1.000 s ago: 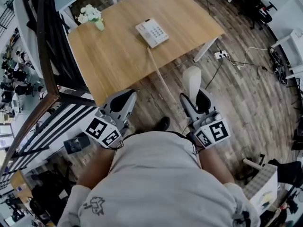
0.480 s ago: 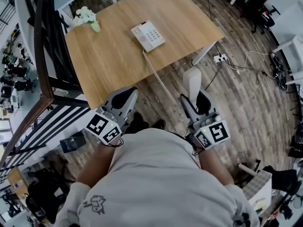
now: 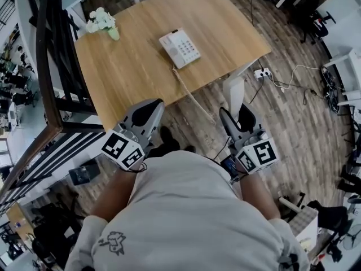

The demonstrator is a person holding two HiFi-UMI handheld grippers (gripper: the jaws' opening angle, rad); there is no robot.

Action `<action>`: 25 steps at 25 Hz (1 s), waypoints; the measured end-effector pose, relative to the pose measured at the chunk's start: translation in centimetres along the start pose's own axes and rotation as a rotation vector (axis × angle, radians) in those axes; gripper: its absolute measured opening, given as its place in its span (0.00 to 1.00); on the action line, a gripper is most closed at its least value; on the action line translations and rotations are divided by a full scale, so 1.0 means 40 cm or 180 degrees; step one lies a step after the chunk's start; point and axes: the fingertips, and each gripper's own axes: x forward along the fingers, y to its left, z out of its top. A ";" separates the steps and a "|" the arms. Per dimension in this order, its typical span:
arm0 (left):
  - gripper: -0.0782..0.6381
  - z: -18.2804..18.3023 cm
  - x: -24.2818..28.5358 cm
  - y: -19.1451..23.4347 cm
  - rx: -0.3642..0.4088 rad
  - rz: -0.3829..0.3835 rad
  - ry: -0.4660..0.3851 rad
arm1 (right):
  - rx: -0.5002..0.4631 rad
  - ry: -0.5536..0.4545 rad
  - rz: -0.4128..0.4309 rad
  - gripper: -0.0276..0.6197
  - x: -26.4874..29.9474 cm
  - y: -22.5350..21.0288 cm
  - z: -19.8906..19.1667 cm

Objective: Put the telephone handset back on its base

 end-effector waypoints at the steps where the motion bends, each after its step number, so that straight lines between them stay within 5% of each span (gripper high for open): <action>1: 0.12 0.005 0.002 0.022 -0.0014 -0.0003 -0.0016 | -0.0015 0.0020 -0.0004 0.38 0.023 -0.002 0.002; 14: 0.12 0.079 0.004 0.212 0.0036 -0.0149 -0.0075 | -0.0129 0.0224 0.0028 0.38 0.277 0.018 0.029; 25: 0.12 0.105 -0.005 0.300 0.0041 0.0117 -0.0075 | -0.0109 0.0354 0.0220 0.38 0.408 0.015 0.029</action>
